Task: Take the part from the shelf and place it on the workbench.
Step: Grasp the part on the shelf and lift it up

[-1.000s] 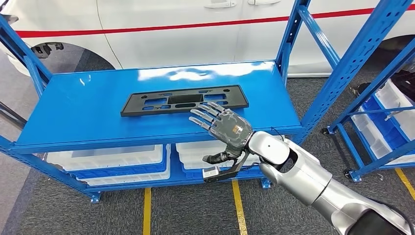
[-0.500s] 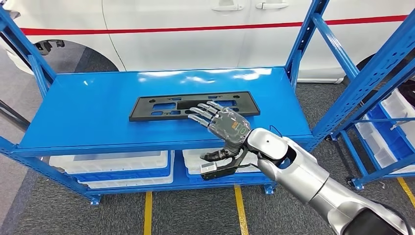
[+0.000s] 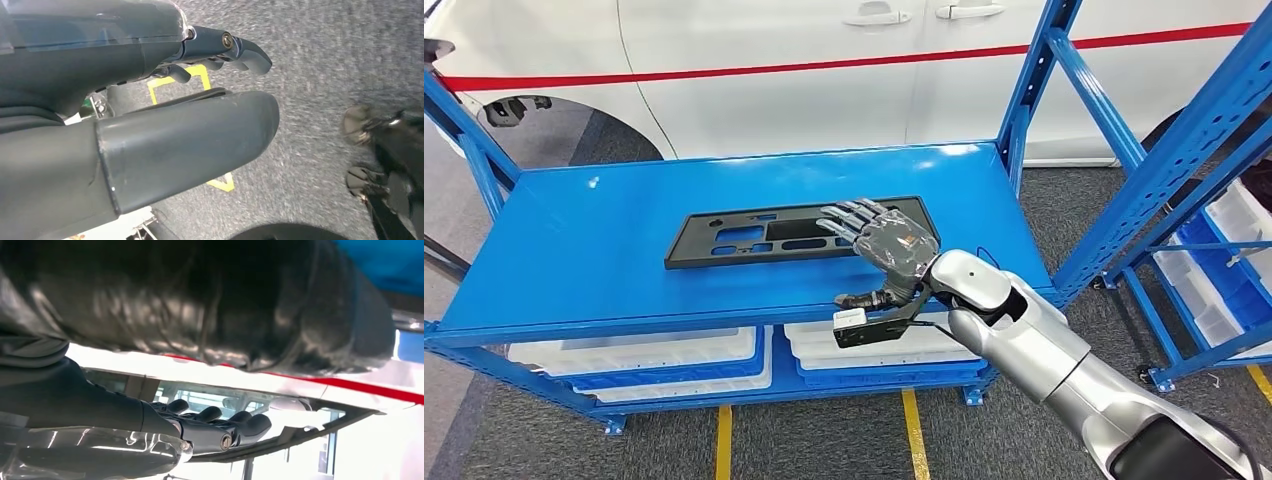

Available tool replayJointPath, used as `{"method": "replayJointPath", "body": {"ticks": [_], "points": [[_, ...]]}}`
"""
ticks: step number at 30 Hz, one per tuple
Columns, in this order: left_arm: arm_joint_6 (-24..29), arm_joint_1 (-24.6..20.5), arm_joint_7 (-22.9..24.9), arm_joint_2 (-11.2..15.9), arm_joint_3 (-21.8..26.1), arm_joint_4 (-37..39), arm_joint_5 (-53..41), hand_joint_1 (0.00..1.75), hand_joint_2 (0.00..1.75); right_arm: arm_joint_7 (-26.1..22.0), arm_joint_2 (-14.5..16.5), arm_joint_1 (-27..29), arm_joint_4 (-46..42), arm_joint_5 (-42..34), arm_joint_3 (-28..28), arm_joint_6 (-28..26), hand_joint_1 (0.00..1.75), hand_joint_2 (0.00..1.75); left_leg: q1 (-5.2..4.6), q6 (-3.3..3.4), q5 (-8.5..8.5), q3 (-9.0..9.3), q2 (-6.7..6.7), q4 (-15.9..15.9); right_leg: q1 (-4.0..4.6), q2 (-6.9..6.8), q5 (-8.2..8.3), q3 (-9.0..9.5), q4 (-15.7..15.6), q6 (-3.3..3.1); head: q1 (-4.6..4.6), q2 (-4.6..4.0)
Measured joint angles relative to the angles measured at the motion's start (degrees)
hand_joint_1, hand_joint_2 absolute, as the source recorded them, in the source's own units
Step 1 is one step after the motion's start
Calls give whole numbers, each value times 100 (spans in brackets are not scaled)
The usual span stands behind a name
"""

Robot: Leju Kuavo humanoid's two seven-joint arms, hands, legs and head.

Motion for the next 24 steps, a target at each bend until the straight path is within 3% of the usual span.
{"method": "replayJointPath", "body": {"ticks": [2, 5, 7, 10, 11, 12, 14, 16, 18, 21, 22, 24], "points": [[-2, -9, -8, 4, 0, 0, -3, 0, 0, -30, 56, -11, 62, -98, -38, 32, 0, 0, -26, 62, 125, 199, 0, -463, 18, 4, -49, 28, 5, 52, 1, 0], [-5, -18, -14, 8, 0, 0, -4, 0, 0, -62, 122, -14, 129, -208, -91, 80, 0, 0, -28, 171, 65, 254, -3, -551, 24, 0, -89, 38, -9, 136, 1, -1], [-7, -11, -14, 9, 0, 0, -5, 0, 0, -77, 146, -28, 156, -245, -127, 93, 0, 0, -6, 242, 54, 321, 2, -609, 16, -3, -234, -51, 229, 190, 3, 0], [-8, -16, -14, 9, 0, 0, -6, 0, 0, -114, 161, -3, 207, -334, -145, 148, 0, 0, -11, 323, -2, 385, 6, -620, -1, -5, -623, -686, 1335, 236, 4, 0], [-8, -18, -15, 9, 0, 0, -6, 0, 0, -125, 168, 23, 227, -370, -145, 173, 0, 0, -14, 334, -28, 413, 1, -617, -4, -6, -637, -878, 1593, 242, 4, -1], [-8, -19, -14, 9, 1, 0, -6, 0, 0, -134, 178, 46, 244, -402, -145, 191, 0, 0, -15, 335, -60, 450, -6, -611, -4, -6, -529, -963, 1629, 240, 4, -1], [-8, -14, -14, 9, 2, 0, -6, 0, 0, -148, 206, 66, 263, -468, -145, 210, 0, 0, -17, 316, -143, 552, -18, -592, -2, -8, -37, -822, 1096, 211, 4, -1], [-8, -9, -13, 8, 2, 1, -8, 0, 0, -174, 238, 63, 269, -535, -145, 233, 0, 87, -35, 263, -234, 621, -20, -564, 24, -11, 290, -543, 411, 152, 5, 0], [-7, -15, -11, 7, 2, 2, -10, 0, 0, -198, 277, 73, 272, -581, -145, 268, 0, 175, -51, 195, -282, 628, -17, -559, 53, -5, 287, -427, 144, 93, 3, 0], [6, -28, -30, 5, 2, 3, -7, 0, 0, -207, 339, 99, 268, -635, -145, 305, 0, 175, -47, 114, -287, 657, -5, -571, 40, 19, 262, -377, 77, 32, 1, 0], [20, -28, -41, 6, 3, 3, -1, 0, 0, -207, 361, 106, 266, -668, -145, 328, 0, 175, -50, 111, -275, 675, -4, -561, 32, 24, 257, -347, 57, 27, -1, 0], [50, -29, -54, 14, 15, 4, 17, 0, 0, -213, 401, 131, 264, -751, -145, 418, 0, 175, -60, 175, -237, 718, -7, -572, 37, 30, 235, -303, 42, 29, -1, 0]]}}
